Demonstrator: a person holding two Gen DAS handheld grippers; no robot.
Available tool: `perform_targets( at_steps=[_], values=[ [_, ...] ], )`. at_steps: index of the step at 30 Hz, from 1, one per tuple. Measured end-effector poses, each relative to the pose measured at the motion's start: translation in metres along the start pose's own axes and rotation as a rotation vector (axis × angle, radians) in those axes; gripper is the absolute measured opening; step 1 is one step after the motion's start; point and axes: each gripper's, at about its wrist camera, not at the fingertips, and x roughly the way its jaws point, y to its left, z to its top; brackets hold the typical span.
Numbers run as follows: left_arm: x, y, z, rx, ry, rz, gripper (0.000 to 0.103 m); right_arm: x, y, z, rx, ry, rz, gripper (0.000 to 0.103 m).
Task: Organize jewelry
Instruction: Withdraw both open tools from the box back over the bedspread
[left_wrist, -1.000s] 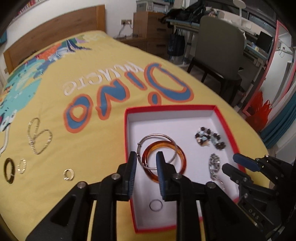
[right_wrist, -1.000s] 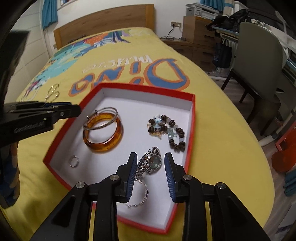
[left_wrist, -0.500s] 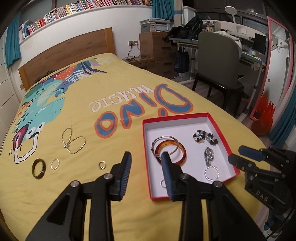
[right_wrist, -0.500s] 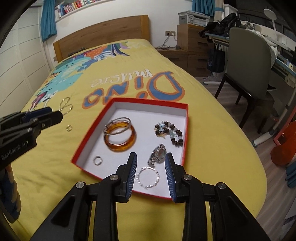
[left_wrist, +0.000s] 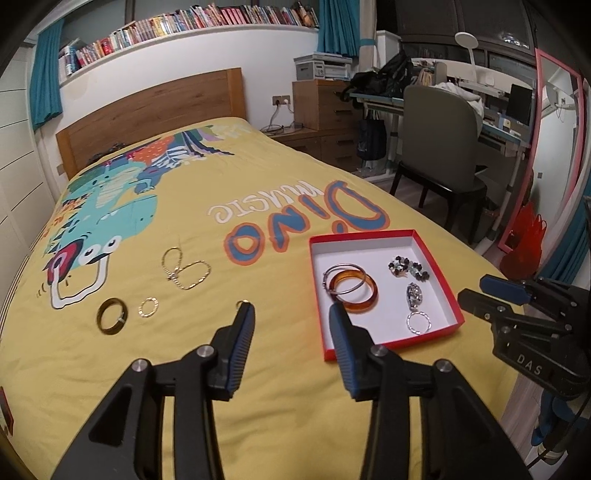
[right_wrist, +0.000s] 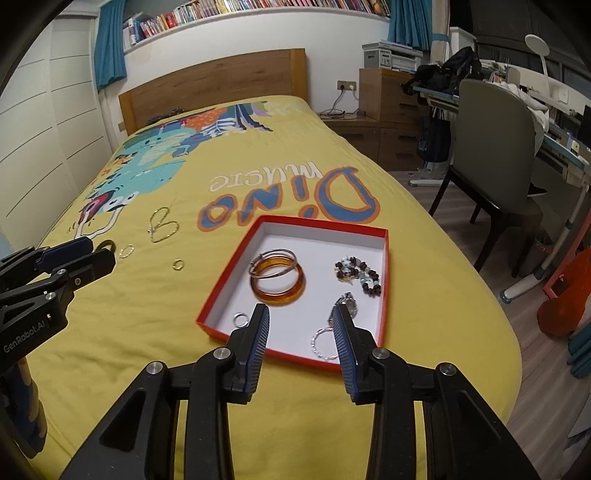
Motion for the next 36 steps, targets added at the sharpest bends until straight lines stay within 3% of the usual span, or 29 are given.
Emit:
perform_targets(
  at_steps=[17, 27, 36],
  values=[
    [-0.071, 0.048, -0.028, -0.054, -0.06, 0.068, 0.04, -0.051, 0.052, -0.01, -0.033, -0.05, 0.033, 0.039],
    [-0.08, 0.076, -0.05, -0.108, -0.061, 0.069, 0.041, -0.061, 0.089, -0.016, -0.056, -0.057, 0.086, 0.042],
    [-0.046, 0.134, -0.113, -0.178, 0.076, 0.114, 0.04, -0.031, 0.126, -0.023, -0.08, -0.004, 0.164, 0.042]
  ],
)
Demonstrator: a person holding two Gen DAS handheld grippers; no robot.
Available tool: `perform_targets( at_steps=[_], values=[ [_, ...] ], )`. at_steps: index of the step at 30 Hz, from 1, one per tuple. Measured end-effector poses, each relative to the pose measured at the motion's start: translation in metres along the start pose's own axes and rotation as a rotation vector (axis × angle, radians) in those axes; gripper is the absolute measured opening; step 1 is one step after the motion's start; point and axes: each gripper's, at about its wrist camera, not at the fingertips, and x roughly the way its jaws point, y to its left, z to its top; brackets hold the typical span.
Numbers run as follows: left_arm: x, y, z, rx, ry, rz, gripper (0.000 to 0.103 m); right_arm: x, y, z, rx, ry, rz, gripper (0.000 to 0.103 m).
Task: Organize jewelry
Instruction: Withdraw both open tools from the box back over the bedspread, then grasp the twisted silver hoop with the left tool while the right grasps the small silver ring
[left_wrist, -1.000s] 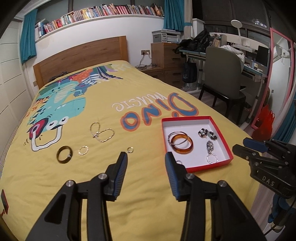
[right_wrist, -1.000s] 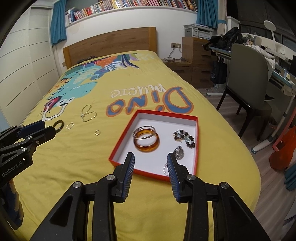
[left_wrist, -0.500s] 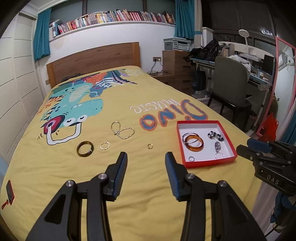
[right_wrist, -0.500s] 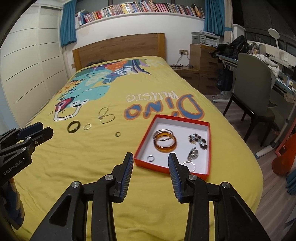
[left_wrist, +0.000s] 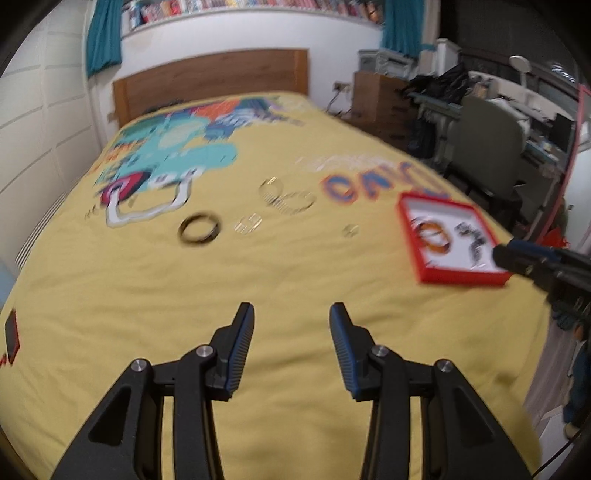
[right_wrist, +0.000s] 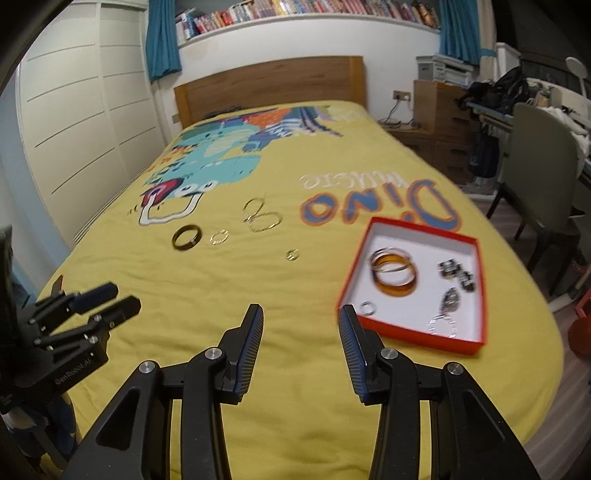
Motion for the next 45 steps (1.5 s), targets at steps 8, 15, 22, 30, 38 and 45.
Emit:
perform_targets(
  at_steps=[8, 15, 22, 30, 38, 45],
  values=[
    [0.039, 0.058, -0.019, -0.093, 0.084, 0.065, 0.04, 0.053, 0.023, 0.0, -0.02, 0.062, 0.066, 0.042],
    [0.077, 0.077, -0.012, -0.161, 0.138, 0.029, 0.04, 0.103, 0.032, 0.014, -0.021, 0.103, 0.089, 0.042],
    [0.133, 0.079, 0.026, -0.213, 0.179, -0.084, 0.04, 0.156, 0.033, 0.032, -0.002, 0.128, 0.079, 0.042],
    [0.207, 0.083, 0.069, -0.241, 0.209, -0.092, 0.04, 0.212, 0.021, 0.045, 0.043, 0.179, 0.04, 0.042],
    [0.258, 0.091, 0.098, -0.258, 0.226, -0.091, 0.04, 0.25, 0.004, 0.049, 0.098, 0.197, 0.023, 0.042],
    [0.281, 0.081, 0.111, -0.211, 0.226, -0.05, 0.039, 0.266, 0.003, 0.051, 0.108, 0.191, 0.047, 0.027]
  ],
)
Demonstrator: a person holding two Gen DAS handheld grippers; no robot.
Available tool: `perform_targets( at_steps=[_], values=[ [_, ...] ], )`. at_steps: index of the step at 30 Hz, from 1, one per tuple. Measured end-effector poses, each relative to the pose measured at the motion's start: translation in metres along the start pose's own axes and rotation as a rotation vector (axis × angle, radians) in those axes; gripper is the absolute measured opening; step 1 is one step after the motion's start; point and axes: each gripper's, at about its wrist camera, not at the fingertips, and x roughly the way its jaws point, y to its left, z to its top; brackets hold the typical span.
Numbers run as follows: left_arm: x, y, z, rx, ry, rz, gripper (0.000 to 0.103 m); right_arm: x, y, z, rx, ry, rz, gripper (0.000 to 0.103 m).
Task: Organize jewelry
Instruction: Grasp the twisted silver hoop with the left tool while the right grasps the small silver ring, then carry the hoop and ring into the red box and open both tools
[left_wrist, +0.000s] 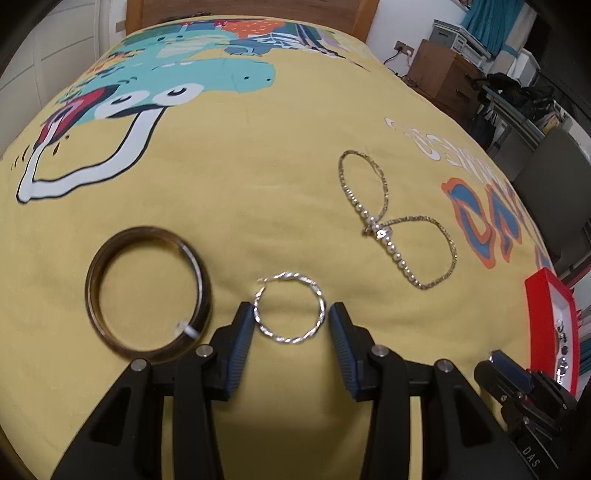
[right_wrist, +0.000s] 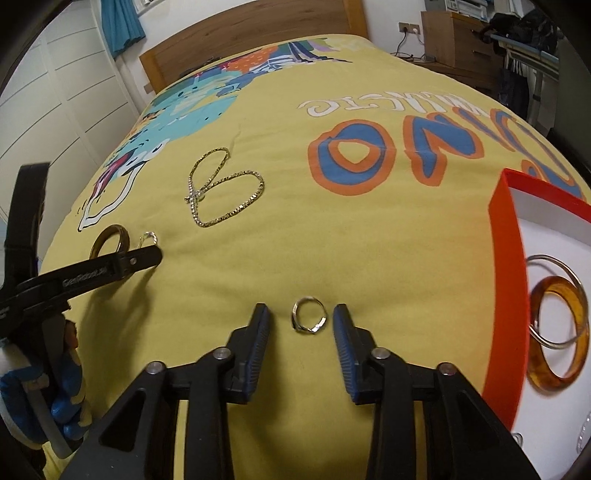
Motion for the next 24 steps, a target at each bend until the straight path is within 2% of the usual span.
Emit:
perform_targets(
  at_steps=[2, 13, 24],
  values=[
    [0.0, -0.002, -0.001, 0.012, -0.012, 0.012, 0.039, 0.002, 0.002, -0.001, -0.006, 0.0, 0.006, 0.019],
    [-0.028, -0.006, -0.02, 0.017, -0.033, -0.018, 0.036, -0.014, 0.007, -0.006, -0.014, -0.027, 0.025, 0.018],
    [-0.088, -0.017, -0.049, 0.028, -0.059, -0.029, 0.036, -0.078, 0.027, -0.025, -0.048, -0.078, 0.07, 0.018]
  ],
)
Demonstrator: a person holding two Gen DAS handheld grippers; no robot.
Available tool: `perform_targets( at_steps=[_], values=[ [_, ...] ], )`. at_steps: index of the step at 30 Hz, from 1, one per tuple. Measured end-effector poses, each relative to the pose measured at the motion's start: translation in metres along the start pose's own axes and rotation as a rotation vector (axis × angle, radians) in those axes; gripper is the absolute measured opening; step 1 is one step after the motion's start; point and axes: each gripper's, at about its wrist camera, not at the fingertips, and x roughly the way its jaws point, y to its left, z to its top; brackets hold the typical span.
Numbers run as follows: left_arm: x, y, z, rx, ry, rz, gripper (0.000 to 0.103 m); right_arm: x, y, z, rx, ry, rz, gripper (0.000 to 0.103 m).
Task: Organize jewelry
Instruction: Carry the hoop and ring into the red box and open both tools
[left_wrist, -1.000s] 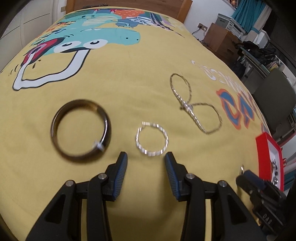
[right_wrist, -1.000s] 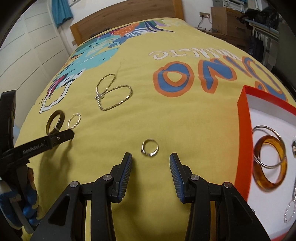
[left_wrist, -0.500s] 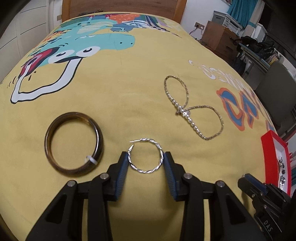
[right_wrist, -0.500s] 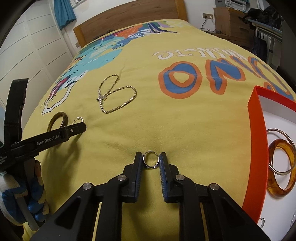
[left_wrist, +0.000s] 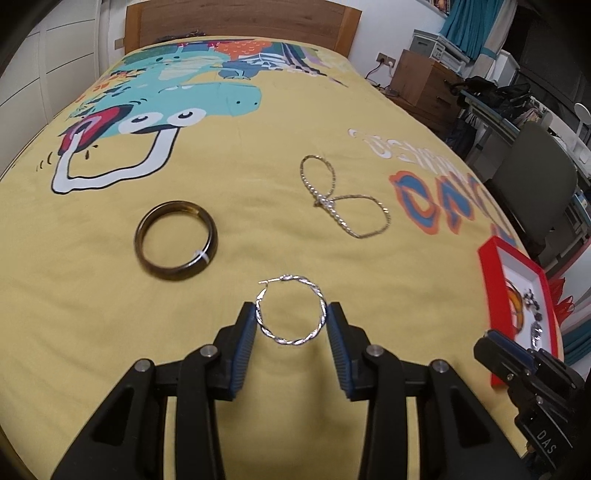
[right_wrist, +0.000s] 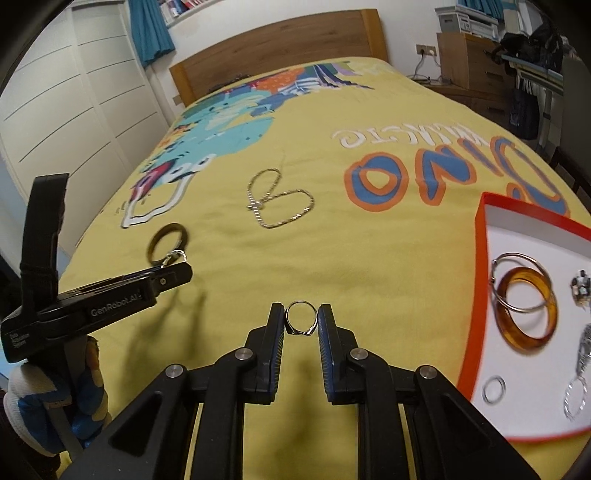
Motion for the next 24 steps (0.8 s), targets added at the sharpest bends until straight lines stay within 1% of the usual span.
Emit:
perform_targets(
  at_steps=[6, 10, 13, 16, 19, 24],
  values=[
    [-0.035, -0.018, -0.013, 0.027, -0.019, -0.019, 0.036, -0.039, 0.005, -0.008, -0.011, -0.033, 0.004, 0.018],
    [-0.051, -0.039, -0.018, 0.044, -0.03, -0.046, 0.036, -0.066, -0.007, -0.014, -0.005, -0.059, -0.013, 0.018],
    [-0.058, -0.065, -0.02, 0.067, -0.03, -0.08, 0.036, -0.086, -0.027, -0.02, 0.01, -0.075, -0.041, 0.018],
    [-0.06, -0.099, -0.025, 0.106, -0.023, -0.121, 0.036, -0.104, -0.054, -0.027, 0.029, -0.084, -0.079, 0.018],
    [-0.056, -0.138, -0.03, 0.153, -0.008, -0.17, 0.036, -0.119, -0.087, -0.034, 0.058, -0.087, -0.123, 0.018],
    [-0.042, -0.2, -0.036, 0.231, 0.018, -0.225, 0.036, -0.135, -0.136, -0.038, 0.098, -0.093, -0.188, 0.018]
  ],
)
